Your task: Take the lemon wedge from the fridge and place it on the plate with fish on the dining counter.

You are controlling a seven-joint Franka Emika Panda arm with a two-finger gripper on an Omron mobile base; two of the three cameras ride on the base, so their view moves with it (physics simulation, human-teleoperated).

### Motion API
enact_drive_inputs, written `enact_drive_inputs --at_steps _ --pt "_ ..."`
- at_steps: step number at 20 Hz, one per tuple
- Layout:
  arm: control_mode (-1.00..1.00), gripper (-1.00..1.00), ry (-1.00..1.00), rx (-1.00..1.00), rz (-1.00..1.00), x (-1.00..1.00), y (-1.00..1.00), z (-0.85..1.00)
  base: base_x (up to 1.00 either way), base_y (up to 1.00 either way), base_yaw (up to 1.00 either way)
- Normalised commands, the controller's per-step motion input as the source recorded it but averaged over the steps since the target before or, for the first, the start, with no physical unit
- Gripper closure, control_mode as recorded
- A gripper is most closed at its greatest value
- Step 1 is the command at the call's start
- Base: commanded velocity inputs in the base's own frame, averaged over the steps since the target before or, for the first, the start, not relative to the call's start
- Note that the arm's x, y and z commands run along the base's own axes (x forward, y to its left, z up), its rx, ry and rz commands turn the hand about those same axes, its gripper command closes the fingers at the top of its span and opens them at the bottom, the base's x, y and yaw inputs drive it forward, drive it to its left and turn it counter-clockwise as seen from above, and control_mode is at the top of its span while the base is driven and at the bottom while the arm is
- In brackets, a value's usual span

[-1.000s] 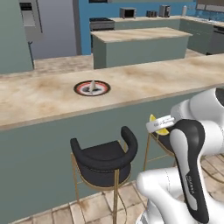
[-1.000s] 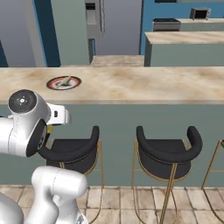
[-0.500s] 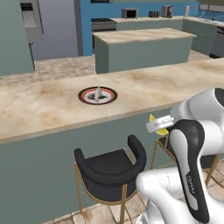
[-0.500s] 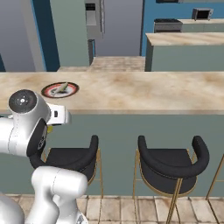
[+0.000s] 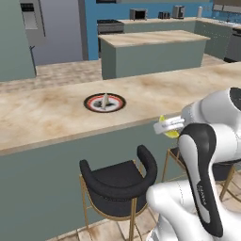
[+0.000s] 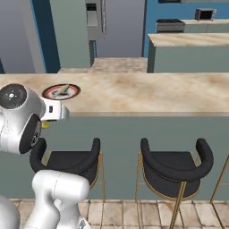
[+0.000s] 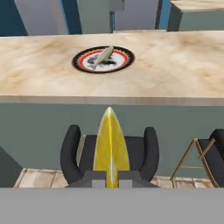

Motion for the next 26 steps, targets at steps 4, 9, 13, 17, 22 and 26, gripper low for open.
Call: enact_drive_inputs --at_steps 4,9,13,17,22,26 --pt "-1.00 1.00 0.00 -0.08 -0.24 0.73 0.59 0.96 0.00 0.00 0.00" --pt "-1.00 1.00 0.02 -0.14 -0.35 1.00 0.75 0.55 0.00 0.00 0.00" --pt "-1.00 1.00 0.17 -0.04 -0.09 0.98 0.11 0.02 0.00 0.00 0.00" --pt "-1.00 1.00 0.34 0.06 -0.01 0.93 -0.23 -0.46 0.00 0.00 0.00" --pt "-1.00 1.00 0.22 0.14 -0.01 0.35 -0.22 -0.25 0.00 0.00 0.00" --pt "-1.00 1.00 0.03 0.00 0.00 0.30 0.06 -0.09 0.00 0.00 0.00"
